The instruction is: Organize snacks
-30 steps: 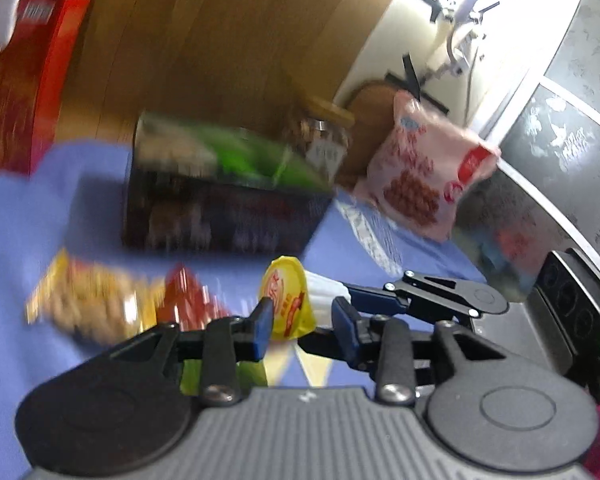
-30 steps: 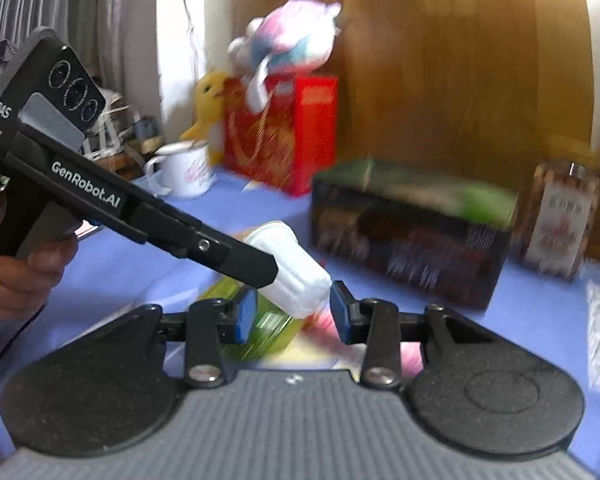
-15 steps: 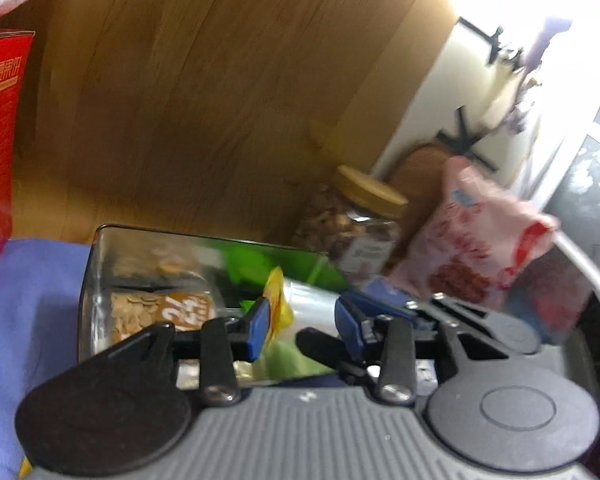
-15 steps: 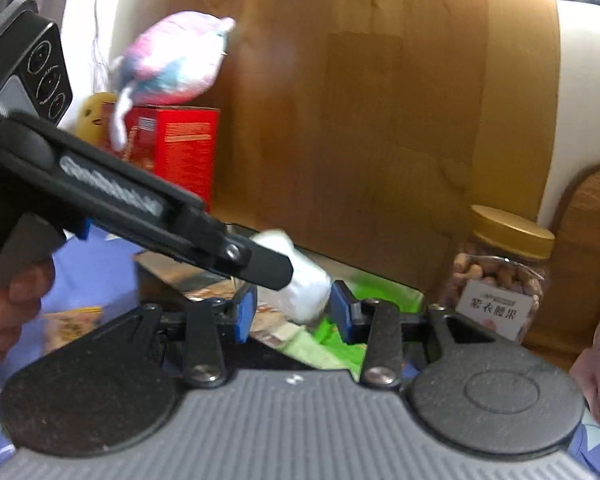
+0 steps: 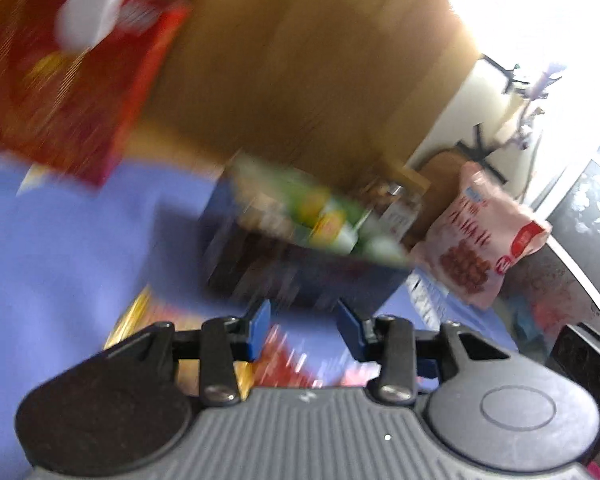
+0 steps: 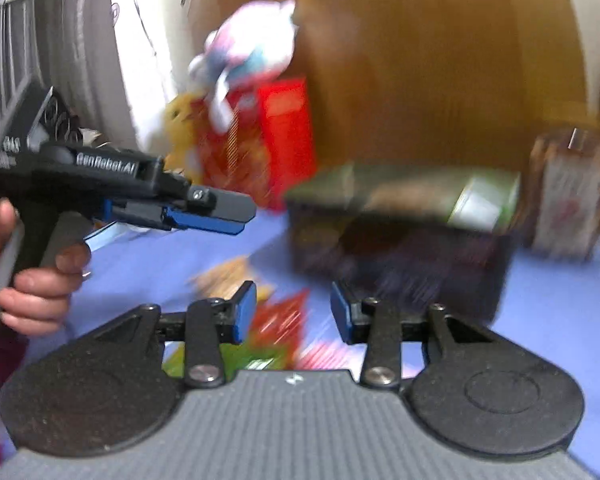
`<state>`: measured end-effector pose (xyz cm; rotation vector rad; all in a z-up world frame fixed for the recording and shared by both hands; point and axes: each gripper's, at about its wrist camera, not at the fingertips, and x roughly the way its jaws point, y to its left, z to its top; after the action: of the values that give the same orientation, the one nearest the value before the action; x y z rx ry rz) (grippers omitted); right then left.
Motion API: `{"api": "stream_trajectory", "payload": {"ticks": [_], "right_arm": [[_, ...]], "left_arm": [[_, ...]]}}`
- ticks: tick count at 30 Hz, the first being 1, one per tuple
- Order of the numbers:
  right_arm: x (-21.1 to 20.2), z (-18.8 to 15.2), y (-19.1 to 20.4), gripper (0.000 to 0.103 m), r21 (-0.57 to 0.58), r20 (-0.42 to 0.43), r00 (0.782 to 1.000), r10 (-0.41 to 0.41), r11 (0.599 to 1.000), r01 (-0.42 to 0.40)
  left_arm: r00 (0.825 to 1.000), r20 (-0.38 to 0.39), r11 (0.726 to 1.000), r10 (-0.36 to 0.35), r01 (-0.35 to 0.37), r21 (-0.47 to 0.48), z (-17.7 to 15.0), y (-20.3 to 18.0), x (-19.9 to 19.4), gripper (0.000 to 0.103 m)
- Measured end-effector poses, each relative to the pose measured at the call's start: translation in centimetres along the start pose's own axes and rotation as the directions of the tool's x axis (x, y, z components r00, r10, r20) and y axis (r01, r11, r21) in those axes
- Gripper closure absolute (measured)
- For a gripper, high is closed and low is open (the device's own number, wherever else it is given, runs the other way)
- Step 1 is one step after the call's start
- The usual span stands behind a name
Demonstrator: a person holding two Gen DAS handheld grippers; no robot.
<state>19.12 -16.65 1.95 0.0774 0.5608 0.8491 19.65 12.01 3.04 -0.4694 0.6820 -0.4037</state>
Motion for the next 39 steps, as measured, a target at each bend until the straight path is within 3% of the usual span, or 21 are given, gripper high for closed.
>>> {"api": "stream_trajectory", "payload": {"ticks": [2,5,11,13,15,22,28,30,34,36,39], "right_arm": [[0.1,-1.1,0.3,0.059,0.065,-0.051,0.998,0.045,0.997,-0.041],[0.1,-2.1,0.3,0.059,0.145,-0.086,0.995,0.043,0.989,-0.03],[1.1,-3.0,-0.8,0.058,0.302,-0.108,0.992,0.068,0.953,-0.033],[1.3,-2.9,-0.5,0.059,0.321,-0.11,0.991,0.078,0.946,-0.039],[1.0,-3.1,-0.2,0.066,0.335,-0.117,0.99,0.076,0.942,-0.032],[-1.9,-4.8,0.8,0.07,0.328,-0.104,0.992,0.066,0.944,-0.029],[-5.6,-7.1,1.0,0.068,0.324,-0.078,0.997,0.025,0.946,0.002],[-6.6,-7.7,0.6,0.068,0.354,-0.066,0.997,0.028,0.935,-0.002],[-8.2,-8.5,-0.3,0.048,0.42,-0.029,0.997,0.071,0.906,-0.053],[-8.6,-8.7,-0.3,0.043,0.435,-0.022,0.995,0.096,0.897,-0.077],[-8.5,-9.0,-0.7,0.043,0.489,0.0,0.989,0.145,0.863,-0.126]], "left_arm": [[0.999,-0.034,0.999,0.011,-0.013,-0.042,-1.9,1.1,-0.6,0.066],[0.998,-0.065,0.996,0.003,-0.009,-0.091,-4.2,2.0,-1.1,0.066],[0.995,-0.099,0.992,-0.025,0.012,-0.129,-5.7,2.2,0.6,0.066],[0.995,-0.098,0.992,-0.015,0.003,-0.124,-5.7,1.6,0.8,0.066],[0.99,-0.126,0.99,-0.059,0.042,-0.133,-6.2,1.3,0.9,0.079],[0.98,-0.158,0.986,-0.117,0.095,-0.138,-8.6,-0.6,-0.1,0.08],[0.961,-0.217,0.982,-0.173,0.151,-0.116,-10.4,-2.9,0.3,0.079],[0.947,-0.237,0.972,-0.217,0.187,-0.144,-10.5,-3.1,0.6,0.082],[0.932,-0.219,0.942,-0.288,0.234,-0.242,-9.7,-2.1,0.5,0.086],[0.924,-0.193,0.922,-0.33,0.272,-0.276,-9.2,-1.8,-0.1,0.093],[0.903,-0.15,0.892,-0.401,0.349,-0.287,-8.6,-2.2,-1.4,0.094]]}}
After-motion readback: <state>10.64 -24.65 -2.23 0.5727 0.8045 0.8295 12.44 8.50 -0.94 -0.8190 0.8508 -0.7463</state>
